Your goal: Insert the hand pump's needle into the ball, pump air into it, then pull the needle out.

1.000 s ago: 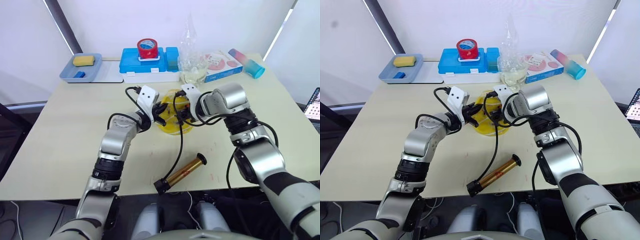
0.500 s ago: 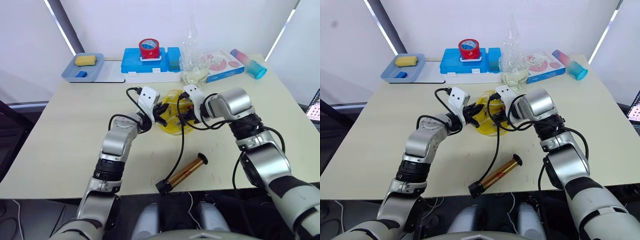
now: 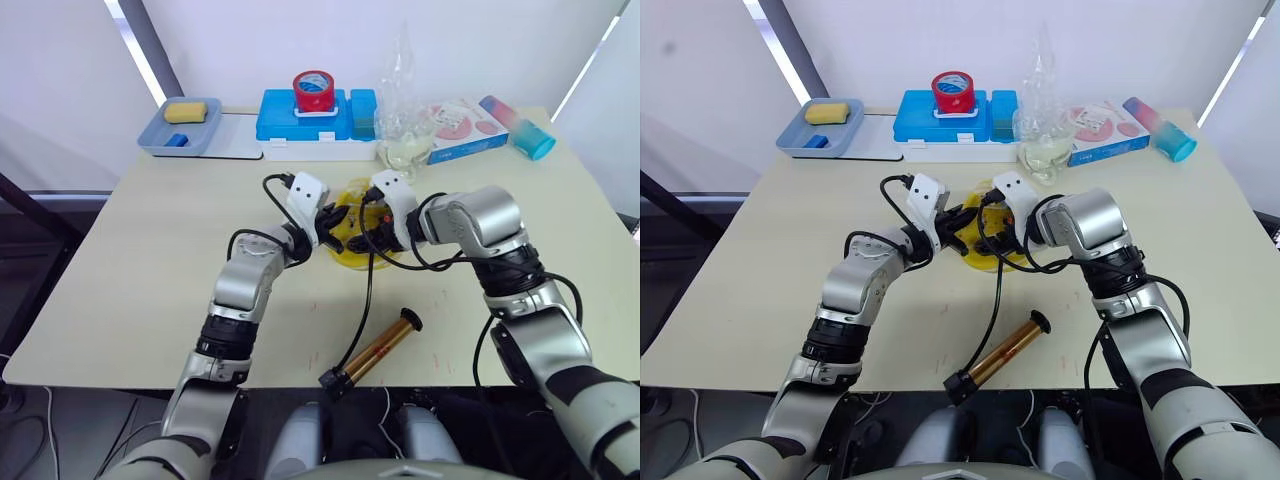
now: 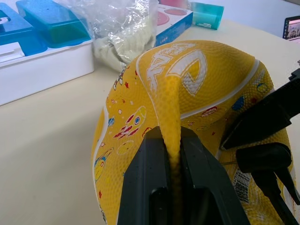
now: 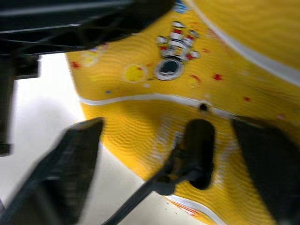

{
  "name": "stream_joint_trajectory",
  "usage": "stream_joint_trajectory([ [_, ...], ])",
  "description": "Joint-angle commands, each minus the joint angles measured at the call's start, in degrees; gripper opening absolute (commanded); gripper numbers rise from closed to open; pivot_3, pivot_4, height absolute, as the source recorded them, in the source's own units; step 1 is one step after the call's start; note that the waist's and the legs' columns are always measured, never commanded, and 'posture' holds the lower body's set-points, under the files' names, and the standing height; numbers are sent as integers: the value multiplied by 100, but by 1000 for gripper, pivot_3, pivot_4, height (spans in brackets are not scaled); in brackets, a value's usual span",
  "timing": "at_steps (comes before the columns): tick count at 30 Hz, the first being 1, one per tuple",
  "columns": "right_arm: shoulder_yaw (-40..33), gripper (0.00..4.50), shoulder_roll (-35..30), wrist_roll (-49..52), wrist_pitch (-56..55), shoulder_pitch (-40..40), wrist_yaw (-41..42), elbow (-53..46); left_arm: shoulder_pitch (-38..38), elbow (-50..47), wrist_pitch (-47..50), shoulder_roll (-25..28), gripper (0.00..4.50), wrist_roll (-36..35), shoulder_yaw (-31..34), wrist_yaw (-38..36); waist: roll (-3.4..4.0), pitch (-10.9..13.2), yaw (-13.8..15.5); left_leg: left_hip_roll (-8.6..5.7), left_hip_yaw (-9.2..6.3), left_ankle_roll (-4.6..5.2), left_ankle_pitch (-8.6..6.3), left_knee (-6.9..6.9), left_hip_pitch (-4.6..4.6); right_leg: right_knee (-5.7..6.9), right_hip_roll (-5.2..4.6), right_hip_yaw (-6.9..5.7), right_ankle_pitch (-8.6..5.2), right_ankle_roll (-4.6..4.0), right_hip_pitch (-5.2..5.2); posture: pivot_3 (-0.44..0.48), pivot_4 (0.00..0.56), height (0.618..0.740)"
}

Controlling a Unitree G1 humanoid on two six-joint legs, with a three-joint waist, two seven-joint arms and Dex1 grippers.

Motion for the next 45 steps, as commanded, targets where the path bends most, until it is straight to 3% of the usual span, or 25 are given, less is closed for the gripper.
stream_joint_trajectory([
  [1, -23, 4462, -311, 43, 48, 144, -40, -616, 113, 215, 81, -55, 0, 7, -231, -85, 1, 0, 41, -6, 0, 0, 0, 0, -2, 0, -5, -3, 0, 0, 0, 0, 150, 737],
  [7, -121, 4462, -556, 201, -237, 648, -19, -1515, 84, 233, 78, -68, 0, 9, -220, -95, 1, 1, 75, -29, -4, 17, 5, 1, -1, -2, -16, -16, 0, 0, 5, 0, 150, 737],
  [15, -889, 4462, -364, 474, -267, 1286, -368, -2377, 51, 266, 63, -71, 0, 15, -214, -91, 2, 2, 74, -32, -7, 39, 10, 15, 2, 2, 22, -47, 0, 3, 16, 0, 150, 737],
  [18, -1131, 3747, -207, 580, -124, 1437, -518, -2534, 45, 281, 54, -82, 0, 16, -220, -89, 2, 2, 75, -32, -9, 41, 11, 18, 3, 4, 27, -50, 0, 4, 19, 0, 150, 737],
  [20, -1300, 2855, -63, 628, -4, 1522, -651, -2588, 46, 286, 51, -85, 0, 17, -229, -95, 2, 2, 77, -32, -11, 42, 12, 18, 4, 6, 29, -53, 0, 5, 21, 0, 150, 737],
  [34, -2479, 2855, 1293, 639, 1087, 1623, -1684, -2518, 7, 352, 5, -79, 0, 30, -214, -93, 3, 2, 75, -52, -20, 34, 23, 20, 9, 18, 37, -63, -1, 8, 27, 0, 150, 737],
  [45, -2754, 2855, 1763, 579, 719, 1572, -2083, -2109, 9, 361, -28, -81, 0, 35, -236, -115, 3, 2, 66, -54, -24, 26, 32, 22, 15, 34, 40, -65, -1, 9, 28, 0, 150, 737],
])
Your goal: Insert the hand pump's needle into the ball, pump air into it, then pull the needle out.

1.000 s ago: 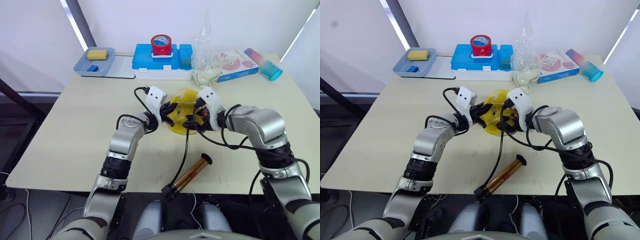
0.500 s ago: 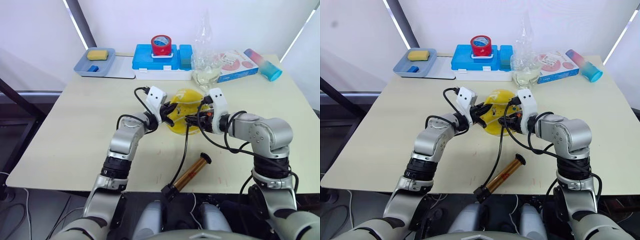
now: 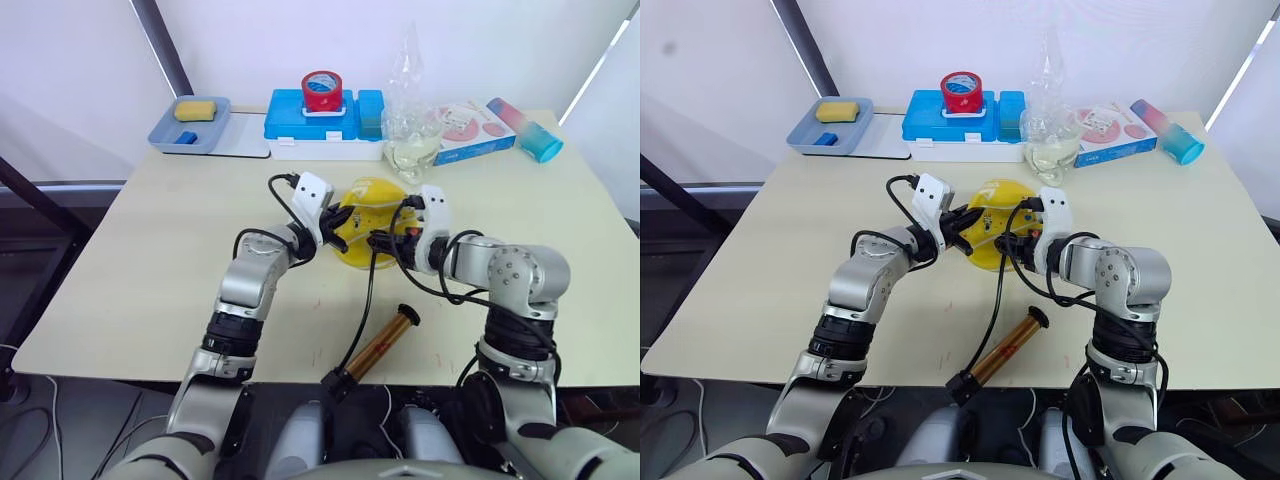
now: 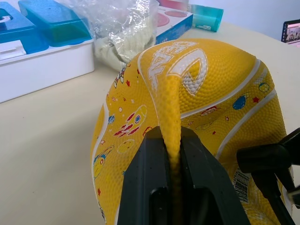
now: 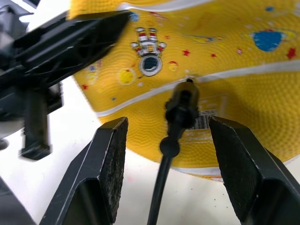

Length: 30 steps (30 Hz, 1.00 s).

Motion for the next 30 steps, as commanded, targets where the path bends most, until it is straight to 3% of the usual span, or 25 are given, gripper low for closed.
stream_joint_trajectory([
  [1, -31, 2855, 72, 42, -248, -85, -64, 7, 89, 108, 105, -34, 0, 24, -233, -77, 0, 0, -1, 0, 0, 0, 0, 0, 2, 3, 0, 0, 0, 0, 0, 0, 150, 737],
  [7, -1, 2855, 76, 45, -502, -98, -122, 200, 119, 66, 119, -33, 0, 23, -244, -80, 0, 0, -5, 0, -1, -3, 4, 0, 4, 10, 1, 0, 0, 0, 0, 0, 150, 737],
  [9, 24, 2320, 42, 38, -606, -102, -121, 261, 111, 76, 121, -39, 0, 26, -244, -77, 0, 0, -5, 0, -1, -4, 5, 0, 6, 13, 1, 0, 0, 0, 0, 0, 150, 737],
  [13, 129, 622, -49, 57, -735, -95, -77, 318, 122, 71, 122, -48, 0, 37, -246, -81, 0, 0, -8, 0, -2, -5, 6, 0, 7, 16, 1, 0, 0, 0, 0, 0, 150, 737],
  [14, 159, 378, -68, 65, -757, -94, -61, 323, 126, 69, 121, -48, 0, 40, -248, -82, 0, 0, -9, 0, -2, -5, 6, 0, 8, 18, 1, 0, 0, 0, 0, 0, 150, 737],
  [22, 1144, 340, -787, -29, -1172, -84, 339, 274, 128, 83, 118, -66, 0, 55, -267, -94, 0, 0, -20, 0, -1, 2, 7, 1, 11, 22, 2, 1, -1, 0, 1, 0, 150, 737],
  [30, 3022, 340, -2210, -413, -1813, -433, 1219, 133, 97, 88, 163, -78, 0, 54, -324, -187, -1, 0, -11, -1, -3, 4, 6, 3, 11, 20, 1, 1, -1, 0, 3, 0, 150, 737],
])
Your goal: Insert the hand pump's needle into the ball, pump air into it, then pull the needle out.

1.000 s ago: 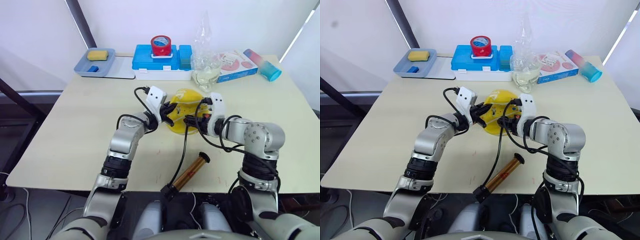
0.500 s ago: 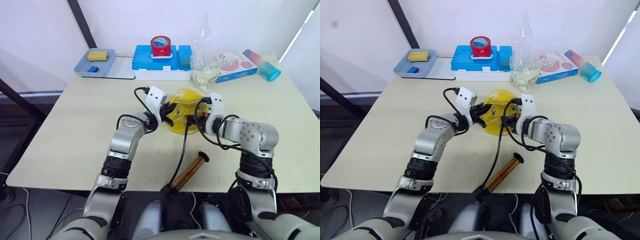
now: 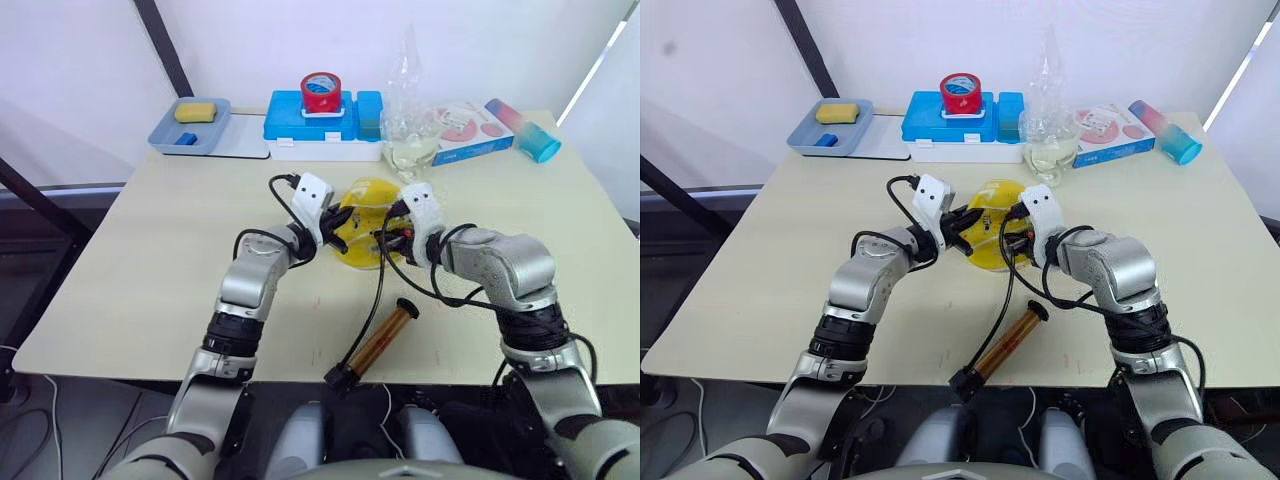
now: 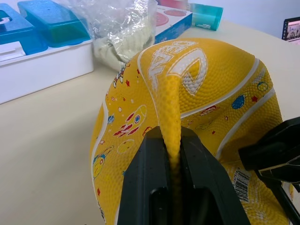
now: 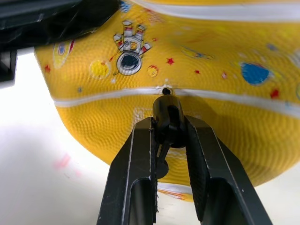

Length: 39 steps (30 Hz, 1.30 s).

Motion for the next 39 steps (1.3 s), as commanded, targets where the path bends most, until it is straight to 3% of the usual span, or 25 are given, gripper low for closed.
stream_joint_trajectory([
  [1, 719, 340, -448, -217, -315, -285, 406, -248, 84, 95, 158, -57, 0, -17, -319, -163, 0, 0, 2, 0, -2, 6, -3, 0, 0, -1, 0, -1, 0, 0, 1, 0, 150, 737],
  [9, 1399, 340, -795, -543, -491, -766, 789, 15, 35, 149, 172, -36, 0, -37, -367, -340, -1, 0, 6, -1, -8, 7, -4, 1, -2, -4, 0, -4, -1, 1, 3, 0, 150, 737],
  [19, 1216, 340, -185, -613, 85, -764, 545, 411, -13, 225, 154, -32, 0, -59, -421, -495, -4, -2, -15, 1, -8, 8, -4, 1, 11, 2, 0, -4, -1, 0, 10, 0, 150, 737],
  [24, 1187, 340, 29, -749, 56, -816, 454, 710, -13, 232, 199, -27, 0, -102, -459, -596, -3, -1, -86, 4, -9, 15, -9, -5, 77, -3, 1, -5, -3, 0, 74, 0, 150, 737],
  [39, 1208, 340, 598, -1107, -290, -1225, 461, 1810, 18, 313, 337, 64, 0, -174, -569, -813, -22, -19, -161, 15, -25, 14, -10, -6, 103, 0, 10, -4, -3, -1, 87, 0, 150, 737],
])
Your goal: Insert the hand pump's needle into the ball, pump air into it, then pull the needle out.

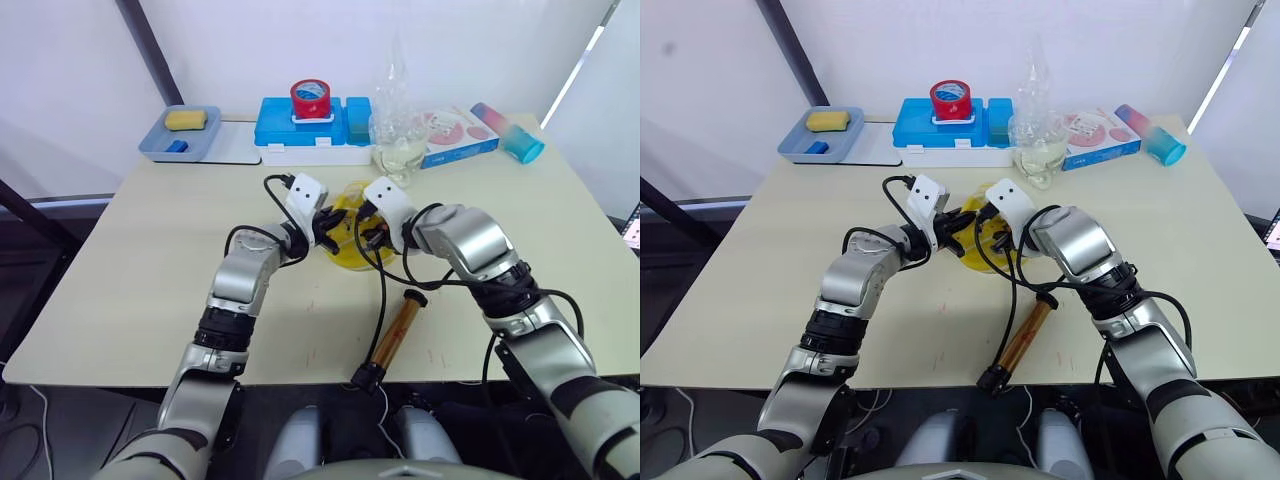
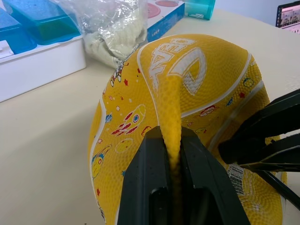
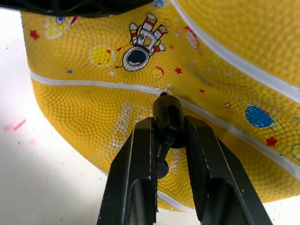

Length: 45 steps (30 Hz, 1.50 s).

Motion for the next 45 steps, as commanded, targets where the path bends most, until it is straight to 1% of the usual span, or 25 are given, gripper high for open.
stream_joint_trajectory([
  [1, 242, 340, 196, -140, -275, -52, -11, 406, 132, 97, 189, -177, 0, -188, -573, -582, -3, -5, -5, 1, -1, 0, 0, 0, 1, 0, 1, 1, 0, 0, 0, 0, 150, 737],
  [5, 454, 340, 235, -259, -409, -63, 133, 655, 123, 151, 184, -191, 0, -195, -569, -582, -9, -14, -16, 3, -2, -1, 0, -6, 24, -1, 3, 4, -1, -1, 19, 0, 150, 737],
  [7, 515, 340, 241, -295, -425, -57, 204, 688, 130, 145, 184, -193, 0, -198, -570, -581, -9, -15, -25, 8, -3, 0, -2, -23, 72, -19, 3, 4, -2, -3, 68, 0, 150, 737],
  [8, 550, 340, 241, -316, -437, -51, 235, 696, 132, 143, 187, -195, 0, -201, -568, -579, -10, -16, -36, 11, -7, -1, -2, -26, 77, -24, 4, 3, -3, -4, 74, 0, 150, 737],
  [12, 696, 340, 276, -367, -461, -13, 437, 748, 134, 156, 194, -220, 0, -224, -558, -581, -9, -24, -70, 12, -18, -1, -2, -27, 77, -29, 7, 1, -2, -3, 77, 0, 150, 737],
  [20, 766, 340, 377, -527, -588, -8, 623, 972, 172, 89, 234, -233, 0, -261, -567, -605, -6, -48, -97, 13, -27, -3, -3, -32, 77, -38, -7, -6, -2, -5, 81, 0, 150, 737],
  [21, 770, 340, 406, -555, -621, -15, 636, 1035, 180, 74, 242, -234, 0, -267, -570, -610, -2, -53, -100, 12, -30, -3, -3, -33, 77, -40, -25, -6, -2, -5, 81, 0, 150, 737],
  [25, 752, 340, 493, -681, -765, -56, 684, 1295, 194, 52, 254, -234, 0, -273, -578, -625, 18, -76, -112, 11, -36, -4, -4, -45, 79, -48, -30, -6, -4, -10, 81, 0, 150, 737],
  [29, 746, 340, 575, -811, -945, -89, 728, 1610, 206, 30, 278, -230, 0, -282, -578, -633, 25, -84, -121, 10, -41, -4, -4, -52, 83, -49, -34, -5, -17, -33, 81, 0, 150, 737],
  [45, 586, 340, 916, -1248, -1486, -78, 749, 2638, 256, -22, 311, -232, 0, -281, -541, -603, 31, -140, -151, 5, -48, -32, -19, -95, 95, -58, -58, 26, -23, -45, 78, 0, 150, 737],
])
